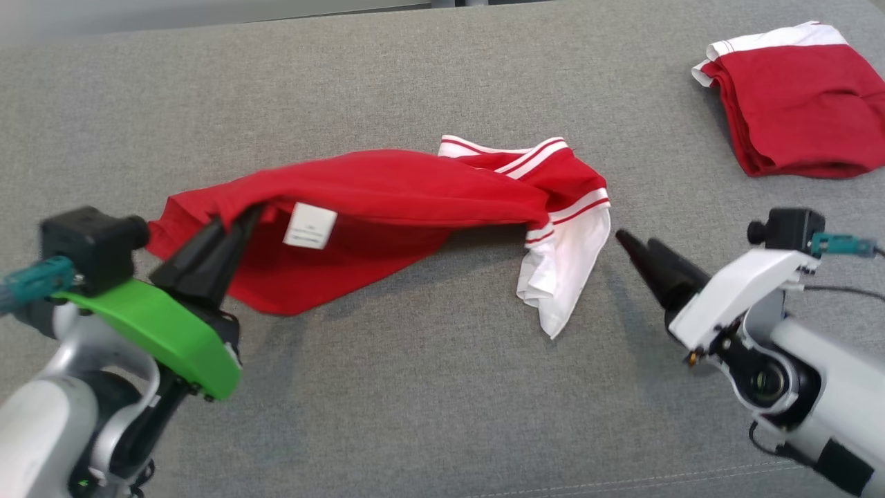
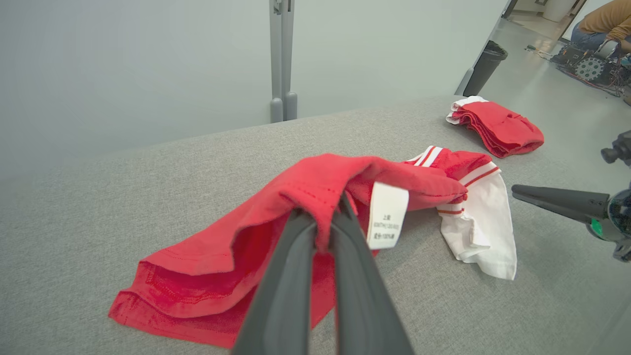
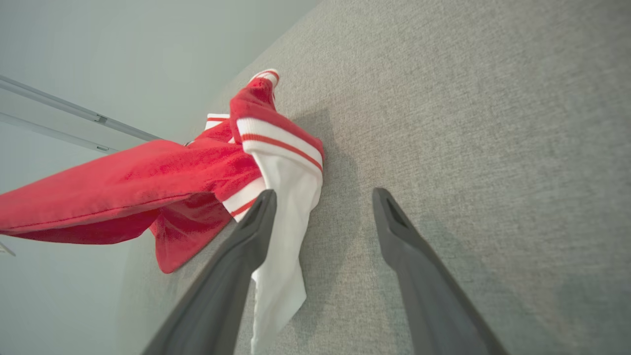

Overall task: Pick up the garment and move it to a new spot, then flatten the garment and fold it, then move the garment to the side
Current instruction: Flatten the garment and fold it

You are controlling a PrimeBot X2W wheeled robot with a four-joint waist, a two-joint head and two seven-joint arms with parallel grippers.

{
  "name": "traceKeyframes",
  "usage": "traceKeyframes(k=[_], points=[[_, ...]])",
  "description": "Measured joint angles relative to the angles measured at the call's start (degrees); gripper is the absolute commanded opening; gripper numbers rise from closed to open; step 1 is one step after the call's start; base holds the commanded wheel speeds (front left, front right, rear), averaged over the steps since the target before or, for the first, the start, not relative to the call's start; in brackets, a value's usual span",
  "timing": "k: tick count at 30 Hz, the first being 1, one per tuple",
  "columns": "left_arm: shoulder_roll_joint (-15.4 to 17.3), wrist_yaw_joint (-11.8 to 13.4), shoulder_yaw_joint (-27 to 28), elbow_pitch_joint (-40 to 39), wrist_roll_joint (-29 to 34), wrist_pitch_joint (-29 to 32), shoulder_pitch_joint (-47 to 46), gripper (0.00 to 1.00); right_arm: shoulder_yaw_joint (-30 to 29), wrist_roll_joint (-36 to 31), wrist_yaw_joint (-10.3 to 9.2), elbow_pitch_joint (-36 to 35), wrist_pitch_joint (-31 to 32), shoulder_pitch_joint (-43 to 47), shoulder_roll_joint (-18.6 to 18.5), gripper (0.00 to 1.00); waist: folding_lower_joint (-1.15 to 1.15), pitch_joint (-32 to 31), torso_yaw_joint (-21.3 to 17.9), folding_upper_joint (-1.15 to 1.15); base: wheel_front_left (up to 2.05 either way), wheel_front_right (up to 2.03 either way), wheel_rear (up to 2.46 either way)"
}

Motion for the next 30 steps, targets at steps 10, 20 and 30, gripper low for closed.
traceKeyframes(k=[10,20,30], points=[[1.8,0.2,4.9,-5.2,-0.2,1.2,1.8,0.0,3.0,-0.6,0.0,-6.0,0.2,3.8,0.1,1.0,0.0,0.1,-0.3,0.0,0.0,0.0,0.0],[1.8,0.2,5.8,-7.3,-0.7,3.2,3.5,0.0,2.6,1.4,0.0,-3.7,0.0,7.1,0.0,1.0,0.0,0.3,0.2,0.0,0.0,0.0,0.0],[1.1,0.5,8.0,-8.4,-1.0,4.1,5.7,0.0,2.6,1.5,0.0,-3.6,-0.1,7.0,2.2,0.84,0.0,0.6,1.6,0.0,0.0,0.0,0.0]])
